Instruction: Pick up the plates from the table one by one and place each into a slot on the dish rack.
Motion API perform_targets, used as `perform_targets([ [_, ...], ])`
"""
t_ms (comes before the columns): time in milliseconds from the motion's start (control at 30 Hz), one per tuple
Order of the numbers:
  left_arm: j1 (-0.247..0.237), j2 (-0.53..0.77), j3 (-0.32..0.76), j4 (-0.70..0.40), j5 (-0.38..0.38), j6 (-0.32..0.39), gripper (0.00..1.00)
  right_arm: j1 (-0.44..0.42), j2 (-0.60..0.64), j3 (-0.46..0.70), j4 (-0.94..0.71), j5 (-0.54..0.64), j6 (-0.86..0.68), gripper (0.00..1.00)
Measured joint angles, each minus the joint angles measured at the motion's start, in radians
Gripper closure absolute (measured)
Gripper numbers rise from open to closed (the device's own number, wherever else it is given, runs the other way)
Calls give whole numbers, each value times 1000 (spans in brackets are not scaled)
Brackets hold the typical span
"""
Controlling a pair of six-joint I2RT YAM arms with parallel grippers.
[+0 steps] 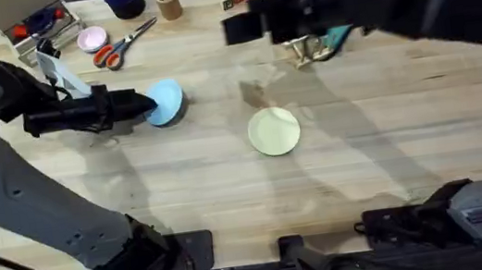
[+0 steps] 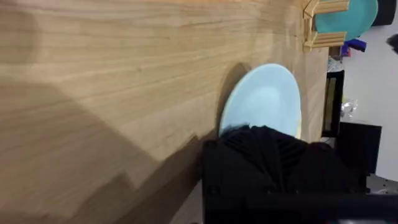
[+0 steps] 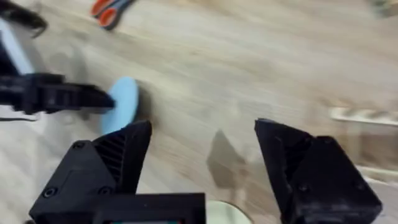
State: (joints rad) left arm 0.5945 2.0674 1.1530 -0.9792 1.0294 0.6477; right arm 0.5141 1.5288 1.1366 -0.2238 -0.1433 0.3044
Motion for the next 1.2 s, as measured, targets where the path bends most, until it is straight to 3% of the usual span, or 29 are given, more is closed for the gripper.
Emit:
perform_targets([
  [200, 0, 0, 0, 0, 0, 0, 960, 44, 138, 6, 129, -111, 128, 12],
  [433, 0, 0, 0, 0, 0, 0, 961, 96, 292, 94, 134, -188, 216, 14],
  [767, 0, 0, 0, 0, 0, 0, 960, 179, 431, 260, 134, -217, 323, 14],
  [1200, 0, 0, 0, 0, 0, 0, 959, 259, 552, 299, 140, -219, 461, 55],
])
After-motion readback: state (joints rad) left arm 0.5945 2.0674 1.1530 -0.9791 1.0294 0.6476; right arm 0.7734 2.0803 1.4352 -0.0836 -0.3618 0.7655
